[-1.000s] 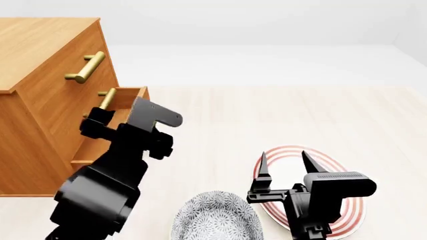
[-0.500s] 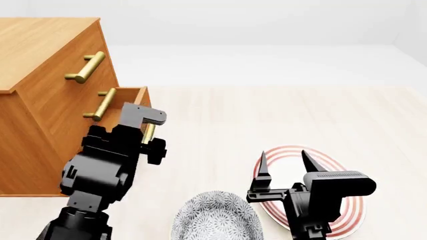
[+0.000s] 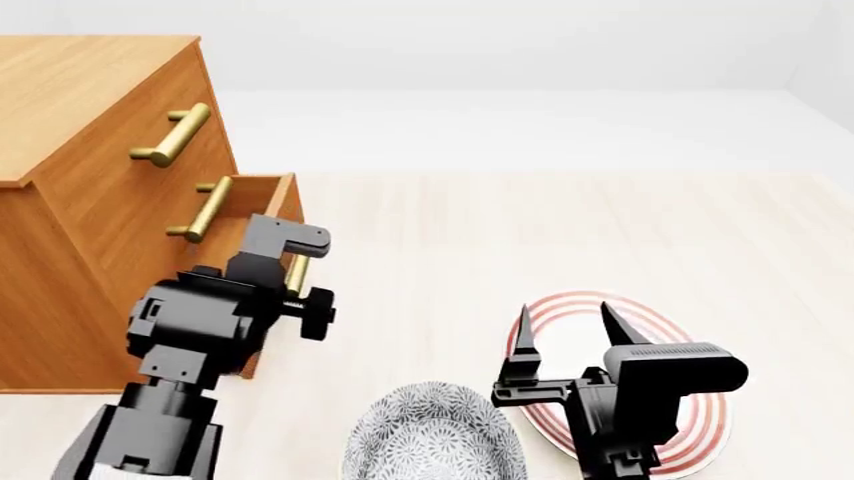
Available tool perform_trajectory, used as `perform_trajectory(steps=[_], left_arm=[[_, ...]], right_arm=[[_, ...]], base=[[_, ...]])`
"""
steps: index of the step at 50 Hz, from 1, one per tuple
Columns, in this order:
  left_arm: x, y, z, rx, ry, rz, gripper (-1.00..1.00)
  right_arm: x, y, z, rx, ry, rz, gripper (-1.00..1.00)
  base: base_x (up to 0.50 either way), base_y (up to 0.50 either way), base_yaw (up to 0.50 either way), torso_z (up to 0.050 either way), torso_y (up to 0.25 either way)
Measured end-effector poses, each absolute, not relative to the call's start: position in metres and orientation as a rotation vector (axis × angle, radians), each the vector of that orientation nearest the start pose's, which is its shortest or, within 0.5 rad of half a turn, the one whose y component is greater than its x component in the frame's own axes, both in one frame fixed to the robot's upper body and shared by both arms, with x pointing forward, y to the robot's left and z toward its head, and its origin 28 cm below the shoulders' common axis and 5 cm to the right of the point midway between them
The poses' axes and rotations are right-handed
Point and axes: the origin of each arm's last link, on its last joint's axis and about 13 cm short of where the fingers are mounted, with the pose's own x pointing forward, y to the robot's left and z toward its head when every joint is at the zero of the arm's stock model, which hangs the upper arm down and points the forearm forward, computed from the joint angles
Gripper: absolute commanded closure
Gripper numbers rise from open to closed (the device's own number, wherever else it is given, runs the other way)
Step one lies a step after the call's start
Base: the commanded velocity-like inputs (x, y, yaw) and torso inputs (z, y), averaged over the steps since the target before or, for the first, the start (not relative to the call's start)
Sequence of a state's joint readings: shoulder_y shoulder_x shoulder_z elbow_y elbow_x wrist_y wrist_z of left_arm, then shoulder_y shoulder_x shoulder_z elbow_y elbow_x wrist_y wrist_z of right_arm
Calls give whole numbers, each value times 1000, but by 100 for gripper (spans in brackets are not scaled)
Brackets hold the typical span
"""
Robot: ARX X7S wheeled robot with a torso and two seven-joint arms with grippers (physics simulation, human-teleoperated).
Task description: Open the bottom drawer of the cabinet.
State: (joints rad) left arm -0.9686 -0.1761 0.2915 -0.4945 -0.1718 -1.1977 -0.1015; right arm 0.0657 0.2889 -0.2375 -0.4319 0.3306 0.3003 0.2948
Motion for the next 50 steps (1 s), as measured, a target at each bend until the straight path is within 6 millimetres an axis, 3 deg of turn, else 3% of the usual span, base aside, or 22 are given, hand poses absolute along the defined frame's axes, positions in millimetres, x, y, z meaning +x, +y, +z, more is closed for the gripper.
perform_trajectory(steps=[10,38,50], left_arm=[[349,226,143,209,737,-47,-100],[335,175,150,216,711,-308,-100],[332,173,150,238,710,-301,-100]], right_arm=[[209,-93,90,42,-101,71,-100],[209,-93,92,40,-104,75,-100],[209,-93,92,39,-104,78,-100]], base=[[0,0,0,0,2],[0,0,0,1,2],[0,0,0,1,1]])
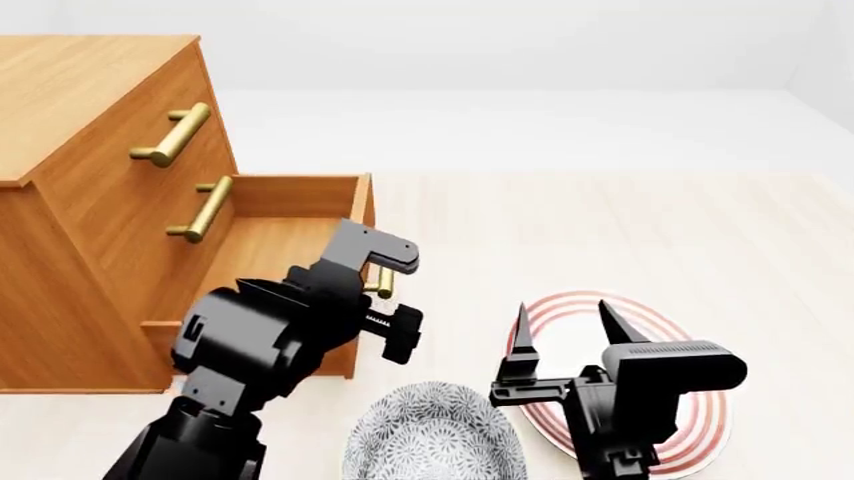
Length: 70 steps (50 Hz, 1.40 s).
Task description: Open the bottom drawer of the cabinet.
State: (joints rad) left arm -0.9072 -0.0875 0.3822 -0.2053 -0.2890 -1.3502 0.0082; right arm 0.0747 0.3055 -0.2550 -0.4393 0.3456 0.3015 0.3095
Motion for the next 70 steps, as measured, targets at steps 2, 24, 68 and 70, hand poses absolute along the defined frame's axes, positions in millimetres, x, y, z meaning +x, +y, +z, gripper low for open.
perform_trajectory(steps=[2,24,68,70], left_arm=[[332,173,150,234,707,-301,-100],[292,164,205,81,127,-252,-100],[215,182,221,69,-415,-69,-100],[214,182,223,70,-426,-68,-100]], right_arm=[[209,-93,92,39,-104,79,-100],[209,-92,96,35,-113,83,-100],[201,-84,220,-157,-582,153,-100],[200,-83,226,-165,-604,155,-100]], base=[[0,0,0,0,0],[0,0,0,0,1],[0,0,0,0,0],[0,0,0,0,0]])
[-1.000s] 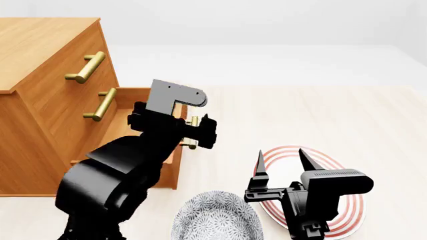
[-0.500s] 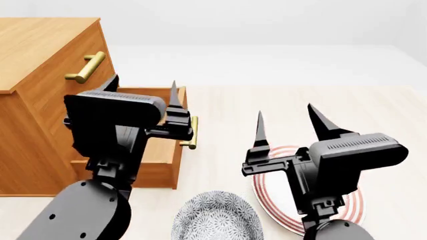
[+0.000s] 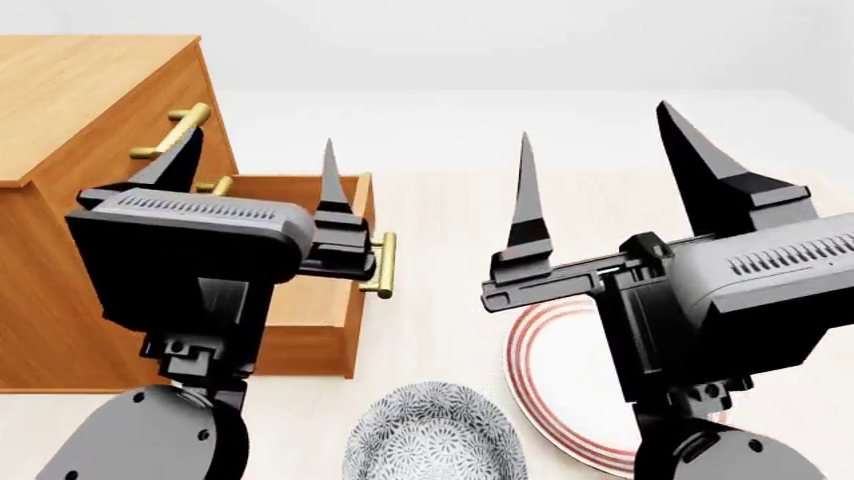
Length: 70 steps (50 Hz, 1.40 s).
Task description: Open the bottom drawer of the cabinet.
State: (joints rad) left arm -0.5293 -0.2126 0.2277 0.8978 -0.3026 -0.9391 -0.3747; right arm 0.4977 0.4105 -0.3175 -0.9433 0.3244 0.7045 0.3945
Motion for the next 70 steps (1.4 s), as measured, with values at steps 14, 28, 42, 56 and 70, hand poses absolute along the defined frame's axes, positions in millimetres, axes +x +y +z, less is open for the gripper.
perform_trajectory(steps=[14,28,42,56,70], left_arm=[[201,183,233,70,-534,-56,-100],[191,184,236,64,-599,-55,-100],[187,185,239,58,-632,-64,-100],[182,184,247,53,-674,-82,-100],[176,184,258,55,-727,-97,-100]], right_arm=[[188,-80,251,-208,-729,164,-100],[181,-80,257,-228,-777,152,-100],[179,-80,258,-230,-796,147,-100],[176,-80,263,-231,-823,152,-100],[171,-79,274,-241,-867,162,-100]], base=[[0,0,0,0,0],[0,0,0,0,0],[0,0,0,0,0],[0,0,0,0,0],[0,0,0,0,0]])
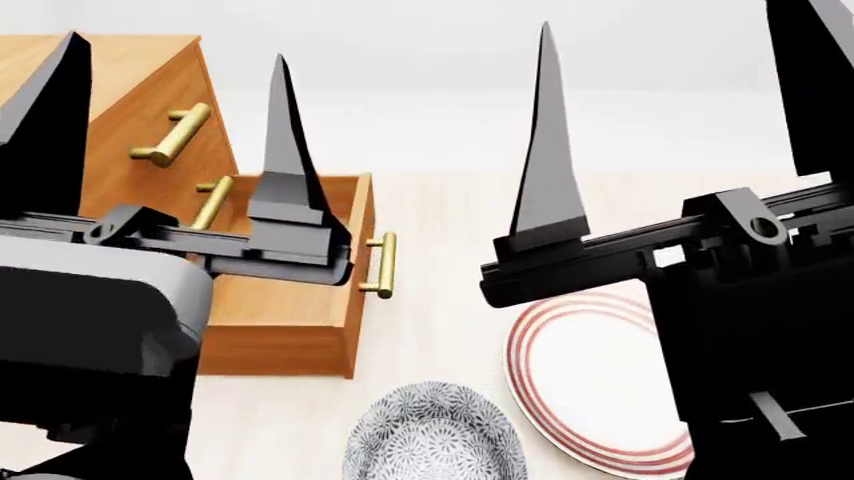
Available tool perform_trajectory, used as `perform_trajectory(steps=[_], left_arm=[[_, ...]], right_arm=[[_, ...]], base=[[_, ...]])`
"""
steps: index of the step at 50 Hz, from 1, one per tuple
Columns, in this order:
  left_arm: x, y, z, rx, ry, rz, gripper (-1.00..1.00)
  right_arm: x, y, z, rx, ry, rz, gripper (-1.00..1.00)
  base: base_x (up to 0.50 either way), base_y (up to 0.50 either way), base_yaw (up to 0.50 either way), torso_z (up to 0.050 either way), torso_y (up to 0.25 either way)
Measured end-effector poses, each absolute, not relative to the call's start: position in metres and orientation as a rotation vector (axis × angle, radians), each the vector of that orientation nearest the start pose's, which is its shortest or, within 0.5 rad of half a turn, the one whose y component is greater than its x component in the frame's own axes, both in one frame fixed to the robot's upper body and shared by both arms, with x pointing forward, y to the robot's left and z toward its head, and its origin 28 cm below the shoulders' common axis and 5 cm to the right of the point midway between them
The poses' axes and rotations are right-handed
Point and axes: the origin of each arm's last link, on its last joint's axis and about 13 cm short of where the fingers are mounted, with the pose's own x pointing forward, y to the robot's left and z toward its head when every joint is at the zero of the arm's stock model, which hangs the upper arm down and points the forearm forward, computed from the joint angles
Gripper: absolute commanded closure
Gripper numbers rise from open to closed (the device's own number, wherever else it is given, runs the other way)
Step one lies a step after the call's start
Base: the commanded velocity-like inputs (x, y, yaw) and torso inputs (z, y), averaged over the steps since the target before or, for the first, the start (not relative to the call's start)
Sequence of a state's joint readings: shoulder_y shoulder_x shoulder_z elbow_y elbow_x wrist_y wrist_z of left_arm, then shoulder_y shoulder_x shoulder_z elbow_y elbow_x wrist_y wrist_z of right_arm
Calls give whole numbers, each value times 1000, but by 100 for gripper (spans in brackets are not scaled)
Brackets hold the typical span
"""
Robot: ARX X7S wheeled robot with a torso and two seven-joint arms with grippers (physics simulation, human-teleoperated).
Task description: Open the bottom drawer of the cabinet.
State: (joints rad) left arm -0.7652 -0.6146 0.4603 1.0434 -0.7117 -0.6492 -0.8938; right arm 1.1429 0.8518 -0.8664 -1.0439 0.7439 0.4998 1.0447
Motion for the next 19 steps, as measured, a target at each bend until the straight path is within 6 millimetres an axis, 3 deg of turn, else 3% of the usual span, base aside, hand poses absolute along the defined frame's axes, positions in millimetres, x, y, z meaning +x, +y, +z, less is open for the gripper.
perform_trajectory(steps=[19], left_arm=[[174,184,261,60,-735,-96,-100]], right_arm=[[168,-79,278,-245,-876,164,-100]], base=[[0,0,0,0,0]])
